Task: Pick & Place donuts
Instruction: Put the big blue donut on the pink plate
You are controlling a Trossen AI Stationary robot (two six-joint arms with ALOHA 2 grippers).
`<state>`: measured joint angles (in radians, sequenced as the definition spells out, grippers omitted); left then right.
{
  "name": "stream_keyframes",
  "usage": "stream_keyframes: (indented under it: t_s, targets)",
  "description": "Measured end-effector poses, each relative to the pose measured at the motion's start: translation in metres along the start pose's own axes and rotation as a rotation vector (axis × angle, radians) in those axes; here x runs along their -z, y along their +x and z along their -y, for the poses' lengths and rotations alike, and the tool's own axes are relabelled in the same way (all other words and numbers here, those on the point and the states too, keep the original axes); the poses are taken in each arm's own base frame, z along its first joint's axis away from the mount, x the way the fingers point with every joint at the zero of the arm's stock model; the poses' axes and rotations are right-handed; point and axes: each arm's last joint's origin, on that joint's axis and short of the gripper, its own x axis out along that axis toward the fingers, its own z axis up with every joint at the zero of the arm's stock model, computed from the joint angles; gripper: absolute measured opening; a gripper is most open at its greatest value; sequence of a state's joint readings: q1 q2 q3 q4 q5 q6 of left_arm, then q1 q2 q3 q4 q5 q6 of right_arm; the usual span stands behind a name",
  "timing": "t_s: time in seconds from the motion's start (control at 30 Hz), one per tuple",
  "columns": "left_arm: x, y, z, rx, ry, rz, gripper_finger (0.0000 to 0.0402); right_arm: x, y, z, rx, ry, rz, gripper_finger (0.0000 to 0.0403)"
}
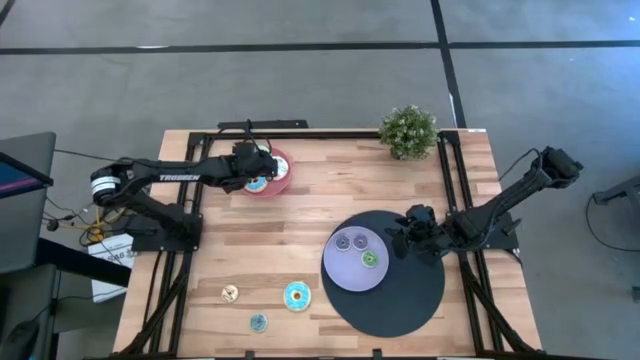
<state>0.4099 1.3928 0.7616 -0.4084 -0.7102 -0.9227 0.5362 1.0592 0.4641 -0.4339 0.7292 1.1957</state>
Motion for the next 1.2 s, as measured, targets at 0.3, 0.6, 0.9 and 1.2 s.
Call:
stream_keyframes:
  t_s: [0.3, 0.6, 0.9, 1.2]
  targets:
    - [-0.002, -0.001, 0.002, 0.012, -0.011, 0.009, 0.0292, 0.0, 0.0, 0.0, 0.005, -0.023, -0.002, 0.023]
    - [-0.023, -0.024, 0.016, -0.013, 0.158, 0.046, 0.0292, 0.0, 0.0, 0.0, 0.004, -0.025, -0.002, 0.023]
    - [-0.018, -0.025, 0.006, -0.115, 0.021, -0.088, 0.0292, 0.0, 0.0, 0.0, 0.004, -0.024, -0.002, 0.023]
    - [0.002, 0.007, 0.015, -0.191, 0.055, -0.159, 0.0292, 0.0, 0.0, 0.0, -0.003, -0.018, -0.005, 0.023]
